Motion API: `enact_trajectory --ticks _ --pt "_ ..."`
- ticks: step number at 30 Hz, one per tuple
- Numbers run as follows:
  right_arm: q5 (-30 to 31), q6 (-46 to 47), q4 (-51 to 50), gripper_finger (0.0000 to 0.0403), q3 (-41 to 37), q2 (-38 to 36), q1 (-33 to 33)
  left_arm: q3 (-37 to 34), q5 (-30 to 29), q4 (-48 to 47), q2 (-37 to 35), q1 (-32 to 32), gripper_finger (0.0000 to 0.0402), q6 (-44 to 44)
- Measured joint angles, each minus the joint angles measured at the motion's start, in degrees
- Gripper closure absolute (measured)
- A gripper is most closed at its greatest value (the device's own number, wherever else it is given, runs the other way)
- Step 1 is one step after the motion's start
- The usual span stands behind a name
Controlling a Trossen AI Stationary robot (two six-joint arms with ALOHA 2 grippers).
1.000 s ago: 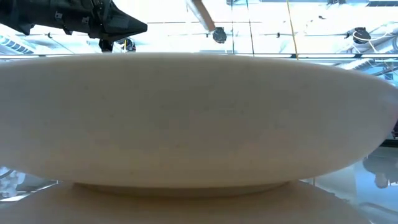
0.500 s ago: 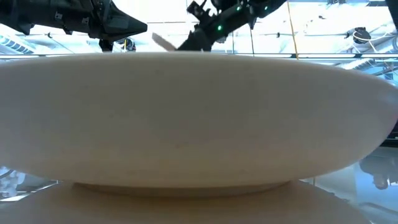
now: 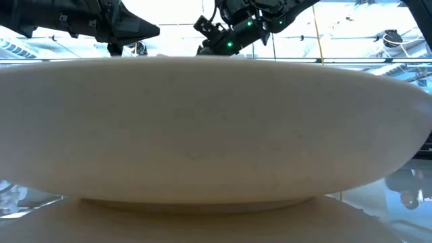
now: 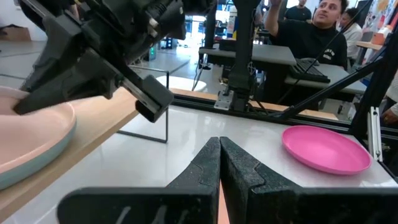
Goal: Place and stack plates onto a shelf
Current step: Stack the right brown plate on top of the light orange plate on the shelf, then stack the top right orange plate on top of the brown plate on the shelf
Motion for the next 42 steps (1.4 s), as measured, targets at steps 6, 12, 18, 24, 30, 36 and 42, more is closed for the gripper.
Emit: enact_trajectory --ticks 6,12,18,24,30,36,42 --pt "-0.06 1.22 0.89 0.0384 0.00 0.00 -0.02 0.00 0.00 -0.03 -0.01 0.00 0.0394 -0.45" --pt "-0.08 2.13 0.72 0.0383 0.00 0.00 -0.02 0.00 0.04 -0.03 0.00 0.00 0.0394 -0.57" --pt "-0.08 2.13 0.75 0.0383 0.00 0.00 -0.02 0.00 0.04 -0.03 0.01 -0.01 0.0394 -0.57" --pt "-0.08 4.08 0.72 0.0383 0.00 0.00 -0.02 0.00 0.07 -0.03 0.00 -0.01 0.0394 -0.53" --pt "-0.08 4.68 0.72 0.0376 0.00 0.00 -0.02 0.00 0.07 -0.02 -0.01 0.00 0.0394 -0.51" --pt "-0.06 4.69 0.72 0.0327 0.00 0.00 0.00 0.00 0.07 -0.01 0.01 -0.01 0.0394 -0.48" --pt "-0.02 4.69 0.61 0.0278 -0.02 -0.48 0.28 0.00 0.09 -0.03 0.01 -0.02 0.0394 -0.46"
